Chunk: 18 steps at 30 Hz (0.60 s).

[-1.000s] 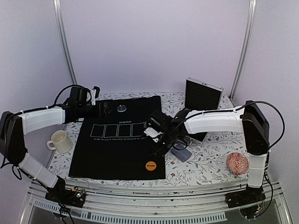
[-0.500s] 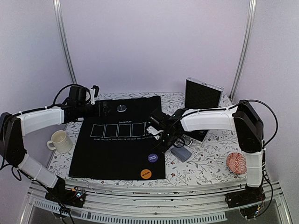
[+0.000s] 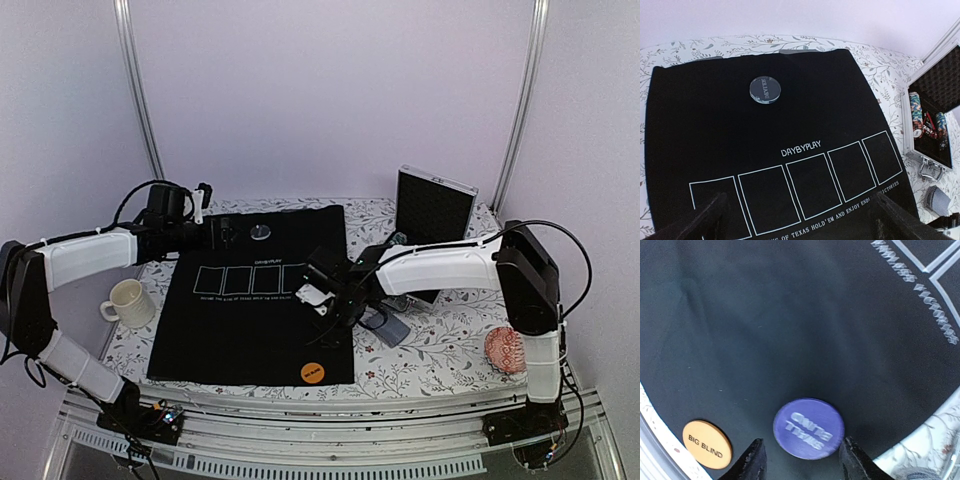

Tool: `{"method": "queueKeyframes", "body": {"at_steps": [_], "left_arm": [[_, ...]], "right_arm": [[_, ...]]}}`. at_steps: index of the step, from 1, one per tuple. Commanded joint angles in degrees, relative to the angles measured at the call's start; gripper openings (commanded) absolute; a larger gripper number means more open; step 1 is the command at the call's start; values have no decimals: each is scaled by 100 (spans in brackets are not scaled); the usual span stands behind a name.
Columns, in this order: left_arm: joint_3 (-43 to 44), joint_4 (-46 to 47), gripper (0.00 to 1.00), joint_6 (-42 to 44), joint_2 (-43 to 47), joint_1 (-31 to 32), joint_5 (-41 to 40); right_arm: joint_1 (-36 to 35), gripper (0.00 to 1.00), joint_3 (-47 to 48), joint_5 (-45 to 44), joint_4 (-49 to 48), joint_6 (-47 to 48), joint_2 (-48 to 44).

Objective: Distribute texas hold em gaming equipment
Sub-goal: Place the small blind button in the small blind area, then pick up the big blind button from the poker table mat.

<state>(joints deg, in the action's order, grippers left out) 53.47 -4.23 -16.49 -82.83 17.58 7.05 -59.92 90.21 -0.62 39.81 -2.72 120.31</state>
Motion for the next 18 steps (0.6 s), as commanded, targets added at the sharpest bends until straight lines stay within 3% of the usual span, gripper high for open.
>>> {"method": "queueKeyframes", "body": {"at_steps": [1, 8, 14, 18], "left_arm": [[14, -56, 98, 41, 182, 21, 28], [-11, -68, 98, 24, 231, 17, 41], [-78, -171, 97, 0, 431, 71, 121], [-67, -406, 94, 447, 750, 729, 223]], "right_arm": [[-30, 54, 120, -139, 46, -31, 331], [-50, 54, 146, -302, 148, -77, 272], [-55, 57, -222, 176, -310, 13, -715], [190, 59, -693, 396, -552, -139, -1426]]}}
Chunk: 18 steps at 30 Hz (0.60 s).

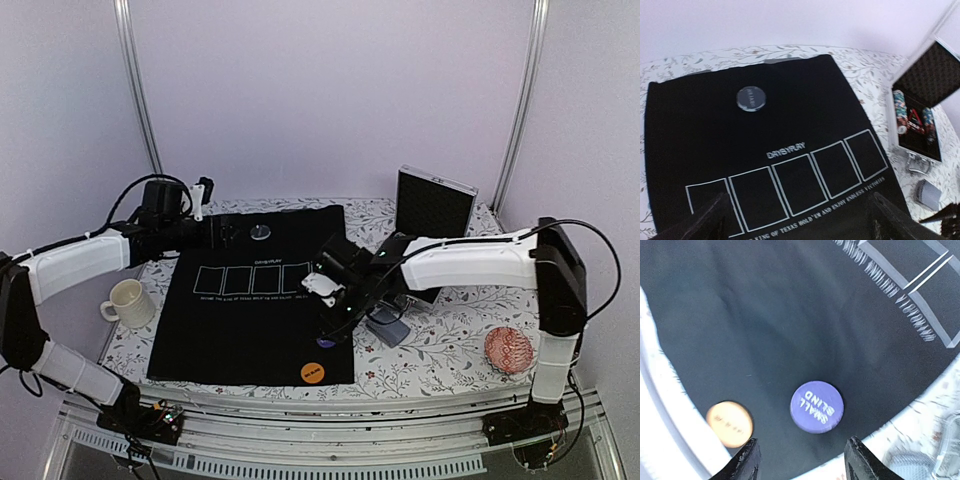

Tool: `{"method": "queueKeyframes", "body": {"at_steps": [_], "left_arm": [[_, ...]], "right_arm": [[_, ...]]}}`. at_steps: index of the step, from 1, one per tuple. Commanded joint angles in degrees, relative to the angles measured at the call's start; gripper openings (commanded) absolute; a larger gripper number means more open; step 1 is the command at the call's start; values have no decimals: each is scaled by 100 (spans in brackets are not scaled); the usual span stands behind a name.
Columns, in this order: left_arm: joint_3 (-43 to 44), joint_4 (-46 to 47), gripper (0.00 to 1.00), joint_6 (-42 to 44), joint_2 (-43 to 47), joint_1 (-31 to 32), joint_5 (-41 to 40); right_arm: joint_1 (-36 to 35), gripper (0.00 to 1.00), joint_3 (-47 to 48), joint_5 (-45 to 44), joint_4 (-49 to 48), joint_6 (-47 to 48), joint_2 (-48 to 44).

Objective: Distribute texas hold em gaming equipment
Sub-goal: Pick up the big blind button from the poker table mat.

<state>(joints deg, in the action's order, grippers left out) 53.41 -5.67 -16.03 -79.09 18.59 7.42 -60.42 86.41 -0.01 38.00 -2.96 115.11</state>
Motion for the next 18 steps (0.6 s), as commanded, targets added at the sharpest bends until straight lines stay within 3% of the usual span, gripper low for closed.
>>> {"method": "queueKeyframes", "body": {"at_steps": [1, 6, 11, 18], "left_arm": [[-36, -386, 94, 543, 440, 894, 158], [321, -1649, 96, 965, 193, 2311, 347], [454, -2558, 98, 1241, -512, 3737, -272], [1016, -2571, 95, 1032, -1798, 4232, -320]], "right_arm": [[381, 59, -462, 337, -372, -253, -1037], [883, 62, -1127, -126, -239, -763, -1529], [1230, 63, -1575, -365, -368, -1151, -1970], [1307, 64, -1881, -268, -539, -1233, -1966]]}}
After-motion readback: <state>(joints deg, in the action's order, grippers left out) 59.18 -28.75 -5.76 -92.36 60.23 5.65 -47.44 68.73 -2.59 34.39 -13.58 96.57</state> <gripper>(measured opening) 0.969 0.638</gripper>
